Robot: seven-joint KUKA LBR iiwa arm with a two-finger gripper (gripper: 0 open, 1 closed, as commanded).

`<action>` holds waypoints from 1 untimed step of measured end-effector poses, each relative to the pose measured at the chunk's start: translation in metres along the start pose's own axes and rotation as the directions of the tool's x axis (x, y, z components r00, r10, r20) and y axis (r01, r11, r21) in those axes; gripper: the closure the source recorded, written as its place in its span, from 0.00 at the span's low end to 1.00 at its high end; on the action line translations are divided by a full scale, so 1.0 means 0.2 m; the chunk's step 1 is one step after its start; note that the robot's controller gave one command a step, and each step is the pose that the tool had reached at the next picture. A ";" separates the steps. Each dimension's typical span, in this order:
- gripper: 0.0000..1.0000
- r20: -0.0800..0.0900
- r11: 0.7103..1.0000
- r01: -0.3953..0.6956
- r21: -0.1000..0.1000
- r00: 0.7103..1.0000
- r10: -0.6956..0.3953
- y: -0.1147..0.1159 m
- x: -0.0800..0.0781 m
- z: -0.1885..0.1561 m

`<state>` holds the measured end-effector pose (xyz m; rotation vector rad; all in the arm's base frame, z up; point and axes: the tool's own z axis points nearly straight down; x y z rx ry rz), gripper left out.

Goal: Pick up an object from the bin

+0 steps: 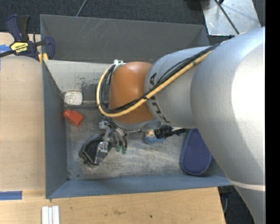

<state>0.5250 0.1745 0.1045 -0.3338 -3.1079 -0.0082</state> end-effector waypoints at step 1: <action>1.00 0.004 0.999 -0.039 -0.002 0.999 0.039 -0.02 0.00 0.00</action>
Offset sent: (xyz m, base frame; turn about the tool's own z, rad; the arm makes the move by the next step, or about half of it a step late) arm -0.0346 -0.0518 -0.0345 0.1815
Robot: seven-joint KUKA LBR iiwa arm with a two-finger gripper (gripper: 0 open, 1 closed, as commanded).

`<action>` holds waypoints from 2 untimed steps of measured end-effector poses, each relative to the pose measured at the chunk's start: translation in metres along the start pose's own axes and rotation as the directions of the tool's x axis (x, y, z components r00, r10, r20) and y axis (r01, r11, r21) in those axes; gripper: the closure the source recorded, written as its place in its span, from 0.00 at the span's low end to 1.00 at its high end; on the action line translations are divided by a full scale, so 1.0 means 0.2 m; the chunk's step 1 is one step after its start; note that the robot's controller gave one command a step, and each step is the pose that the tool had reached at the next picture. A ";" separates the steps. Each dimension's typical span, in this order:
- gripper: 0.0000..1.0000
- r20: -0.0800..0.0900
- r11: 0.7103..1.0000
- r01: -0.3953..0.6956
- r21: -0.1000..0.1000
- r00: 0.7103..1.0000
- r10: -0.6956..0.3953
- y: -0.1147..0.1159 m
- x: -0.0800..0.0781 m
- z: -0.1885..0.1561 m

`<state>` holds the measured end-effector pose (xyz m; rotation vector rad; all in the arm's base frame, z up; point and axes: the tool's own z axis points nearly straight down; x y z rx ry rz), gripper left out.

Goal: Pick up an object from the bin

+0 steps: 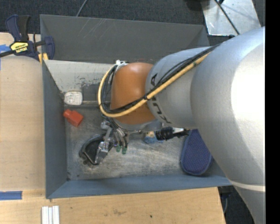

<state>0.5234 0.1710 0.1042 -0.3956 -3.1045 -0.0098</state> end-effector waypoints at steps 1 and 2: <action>1.00 0.004 0.948 0.317 -0.001 0.948 -0.317 0.00 -0.02 0.00; 1.00 0.005 0.935 0.355 0.013 0.935 -0.355 -0.03 -0.04 -0.01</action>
Offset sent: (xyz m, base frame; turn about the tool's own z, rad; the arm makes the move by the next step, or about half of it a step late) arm 0.0312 -0.0176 -0.0271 -0.8782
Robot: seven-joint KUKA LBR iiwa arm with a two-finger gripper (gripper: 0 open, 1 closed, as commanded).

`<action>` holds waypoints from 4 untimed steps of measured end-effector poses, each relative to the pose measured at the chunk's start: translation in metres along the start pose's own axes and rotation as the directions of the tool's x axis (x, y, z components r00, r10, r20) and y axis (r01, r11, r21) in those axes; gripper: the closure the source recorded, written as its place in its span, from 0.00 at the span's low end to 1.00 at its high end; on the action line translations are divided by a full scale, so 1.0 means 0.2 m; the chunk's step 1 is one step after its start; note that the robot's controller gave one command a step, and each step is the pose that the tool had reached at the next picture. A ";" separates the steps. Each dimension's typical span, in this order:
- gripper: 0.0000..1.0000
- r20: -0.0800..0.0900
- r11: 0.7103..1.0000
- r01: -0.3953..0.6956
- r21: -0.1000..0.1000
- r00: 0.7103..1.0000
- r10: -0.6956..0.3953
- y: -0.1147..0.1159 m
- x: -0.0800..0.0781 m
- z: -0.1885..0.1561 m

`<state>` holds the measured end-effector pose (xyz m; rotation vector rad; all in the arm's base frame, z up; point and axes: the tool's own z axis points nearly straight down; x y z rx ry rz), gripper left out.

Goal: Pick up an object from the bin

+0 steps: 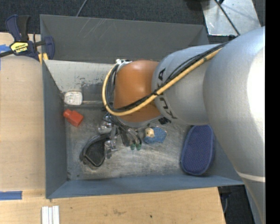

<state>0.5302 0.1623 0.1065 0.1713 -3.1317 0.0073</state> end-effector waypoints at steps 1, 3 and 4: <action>1.00 0.001 1.000 0.014 -0.001 1.000 -0.014 0.00 0.00 0.00; 1.00 0.004 0.999 0.044 -0.001 0.999 -0.044 0.00 -0.01 0.00; 1.00 0.018 0.932 0.362 0.001 0.932 -0.362 -0.20 -0.13 -0.70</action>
Offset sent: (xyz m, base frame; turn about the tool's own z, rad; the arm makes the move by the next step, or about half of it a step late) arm 0.0336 -0.0174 -0.0365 -0.5551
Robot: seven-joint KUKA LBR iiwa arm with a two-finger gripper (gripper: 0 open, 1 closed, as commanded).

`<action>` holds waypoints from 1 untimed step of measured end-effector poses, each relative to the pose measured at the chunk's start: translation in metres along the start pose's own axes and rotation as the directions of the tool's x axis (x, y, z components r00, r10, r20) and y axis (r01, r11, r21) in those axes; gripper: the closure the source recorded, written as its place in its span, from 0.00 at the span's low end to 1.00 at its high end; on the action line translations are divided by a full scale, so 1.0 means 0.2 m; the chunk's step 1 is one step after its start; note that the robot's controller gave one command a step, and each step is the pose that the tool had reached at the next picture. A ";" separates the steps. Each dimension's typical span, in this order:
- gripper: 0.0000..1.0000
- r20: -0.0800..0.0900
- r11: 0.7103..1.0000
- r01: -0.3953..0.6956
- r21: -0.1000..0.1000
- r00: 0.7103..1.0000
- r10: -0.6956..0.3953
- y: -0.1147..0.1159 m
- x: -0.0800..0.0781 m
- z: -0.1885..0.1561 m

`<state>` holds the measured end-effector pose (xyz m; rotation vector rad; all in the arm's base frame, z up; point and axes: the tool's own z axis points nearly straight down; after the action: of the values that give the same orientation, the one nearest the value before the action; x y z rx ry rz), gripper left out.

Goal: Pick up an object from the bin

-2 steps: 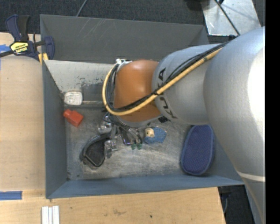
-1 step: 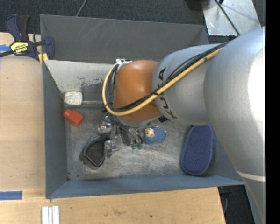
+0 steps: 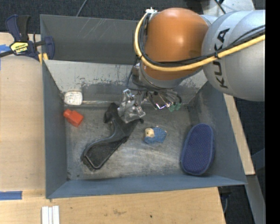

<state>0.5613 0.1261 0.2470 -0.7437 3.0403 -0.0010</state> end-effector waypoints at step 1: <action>0.00 -0.007 1.000 0.000 -0.003 1.000 0.000 0.01 0.01 0.02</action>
Offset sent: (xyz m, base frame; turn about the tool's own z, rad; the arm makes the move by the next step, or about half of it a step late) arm 0.0000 0.0000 0.0000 0.0000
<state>0.5596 0.1267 0.2434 -0.7455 3.0477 0.0005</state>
